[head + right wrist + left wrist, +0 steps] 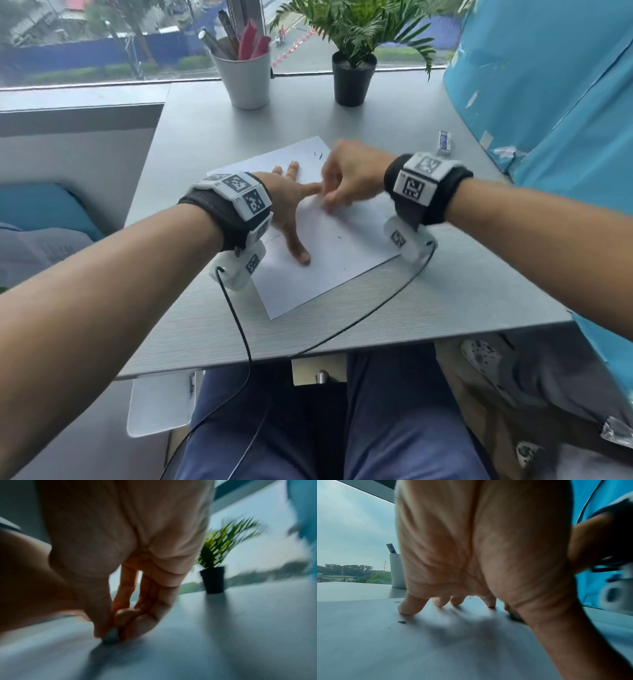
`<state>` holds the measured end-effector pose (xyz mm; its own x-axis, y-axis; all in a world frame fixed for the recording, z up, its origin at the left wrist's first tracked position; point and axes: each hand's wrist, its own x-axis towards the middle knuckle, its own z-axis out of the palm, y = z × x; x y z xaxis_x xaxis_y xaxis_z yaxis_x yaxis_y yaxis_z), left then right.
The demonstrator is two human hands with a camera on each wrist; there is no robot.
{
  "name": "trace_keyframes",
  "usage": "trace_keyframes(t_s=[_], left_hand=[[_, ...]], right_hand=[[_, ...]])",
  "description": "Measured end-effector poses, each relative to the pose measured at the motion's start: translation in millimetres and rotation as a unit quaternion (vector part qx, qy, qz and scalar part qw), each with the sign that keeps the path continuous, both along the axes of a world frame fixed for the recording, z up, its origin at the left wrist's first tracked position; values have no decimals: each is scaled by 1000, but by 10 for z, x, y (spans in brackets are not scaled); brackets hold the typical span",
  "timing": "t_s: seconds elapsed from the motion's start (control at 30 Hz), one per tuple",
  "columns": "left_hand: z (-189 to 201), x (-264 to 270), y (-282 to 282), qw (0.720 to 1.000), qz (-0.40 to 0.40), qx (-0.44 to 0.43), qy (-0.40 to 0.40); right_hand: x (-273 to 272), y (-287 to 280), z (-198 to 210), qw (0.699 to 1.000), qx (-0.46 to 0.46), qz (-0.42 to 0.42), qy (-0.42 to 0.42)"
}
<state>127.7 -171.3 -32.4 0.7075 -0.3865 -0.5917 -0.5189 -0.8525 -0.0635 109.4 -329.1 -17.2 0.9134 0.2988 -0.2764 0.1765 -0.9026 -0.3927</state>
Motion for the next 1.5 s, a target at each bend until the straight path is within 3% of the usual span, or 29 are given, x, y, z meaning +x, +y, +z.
trace_keyframes(t_s=[0.07, 0.13, 0.27, 0.4, 0.47, 0.6, 0.73, 0.8, 0.9, 1.07, 1.13, 1.23, 1.4, 1.5], left_hand=[[8, -9, 3, 1000, 5, -7, -1], [6, 0, 4, 1000, 4, 0, -2], [2, 20, 13, 1000, -7, 11, 2], [10, -6, -10, 1000, 2, -4, 5], [16, -5, -9, 1000, 2, 0, 2], [3, 14, 4, 1000, -13, 10, 3], [6, -15, -33, 1000, -9, 20, -1], [22, -14, -43, 1000, -10, 27, -3], [40, 0, -56, 999, -21, 45, -13], [50, -37, -61, 999, -14, 34, -4], [43, -27, -61, 999, -13, 41, -2], [31, -7, -59, 999, -25, 44, 6], [43, -48, -58, 999, -11, 34, -2], [32, -26, -62, 999, -18, 42, -1]], right_hand=[[135, -103, 13, 998, -1, -45, -36], [27, 9, -31, 998, -13, -15, -52], [-251, 149, -73, 998, 0, 62, 19], [150, -197, 63, 997, -24, -67, -39], [74, -114, 6, 997, -31, -41, -51], [-273, 102, -99, 998, -13, 59, 4], [91, -176, -10, 997, -14, -56, -47], [7, -63, -69, 998, -22, -27, -61], [-273, 148, -139, 997, -8, 71, -3], [93, -136, 0, 998, -13, -40, -35], [-54, 20, -54, 999, -20, 2, -45], [-346, 209, -132, 996, -11, 83, 8], [11, -112, 25, 998, -19, -37, -43], [-269, 148, -85, 998, -23, 26, -51]])
